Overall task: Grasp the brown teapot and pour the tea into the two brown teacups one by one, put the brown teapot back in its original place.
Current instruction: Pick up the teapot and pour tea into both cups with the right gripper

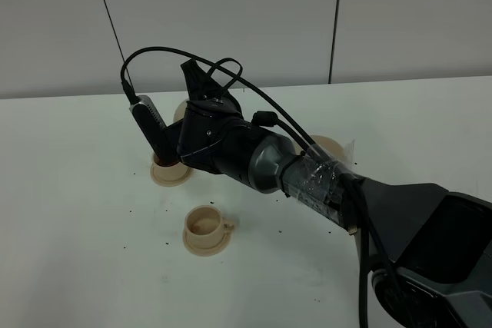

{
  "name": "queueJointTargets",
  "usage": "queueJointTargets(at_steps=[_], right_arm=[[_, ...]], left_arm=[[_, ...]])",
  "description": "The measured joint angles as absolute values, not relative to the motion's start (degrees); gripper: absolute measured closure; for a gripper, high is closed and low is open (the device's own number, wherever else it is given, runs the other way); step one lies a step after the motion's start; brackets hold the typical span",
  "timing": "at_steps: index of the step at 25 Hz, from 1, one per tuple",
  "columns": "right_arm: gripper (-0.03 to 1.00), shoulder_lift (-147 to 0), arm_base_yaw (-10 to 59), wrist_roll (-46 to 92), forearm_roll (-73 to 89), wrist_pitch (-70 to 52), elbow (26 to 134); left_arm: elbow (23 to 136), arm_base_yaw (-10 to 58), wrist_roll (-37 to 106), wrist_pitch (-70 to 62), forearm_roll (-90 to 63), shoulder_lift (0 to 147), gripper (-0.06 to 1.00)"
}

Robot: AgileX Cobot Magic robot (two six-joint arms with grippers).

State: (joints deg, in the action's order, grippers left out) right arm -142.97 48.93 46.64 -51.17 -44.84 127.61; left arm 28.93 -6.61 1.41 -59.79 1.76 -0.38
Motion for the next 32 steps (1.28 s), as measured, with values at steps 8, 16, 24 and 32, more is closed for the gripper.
queueJointTargets(at_steps=[8, 16, 24, 32], right_arm=[[0.88, -143.0, 48.9, 46.8, -51.2, -44.0, 127.6], [0.88, -143.0, 48.9, 46.9, -51.1, -44.0, 127.6], [0.88, -143.0, 48.9, 47.7, -51.1, -43.6, 127.6], [0.88, -143.0, 48.9, 49.2, -51.0, -43.6, 127.6]], left_arm=[[28.9, -6.6, 1.4, -59.8, 1.8, -0.4, 0.70], [28.9, -6.6, 1.5, -59.8, 1.8, -0.4, 0.70], [28.9, -6.6, 1.5, -59.8, 1.8, -0.4, 0.70], [28.9, -6.6, 1.5, -59.8, 1.8, -0.4, 0.70]])
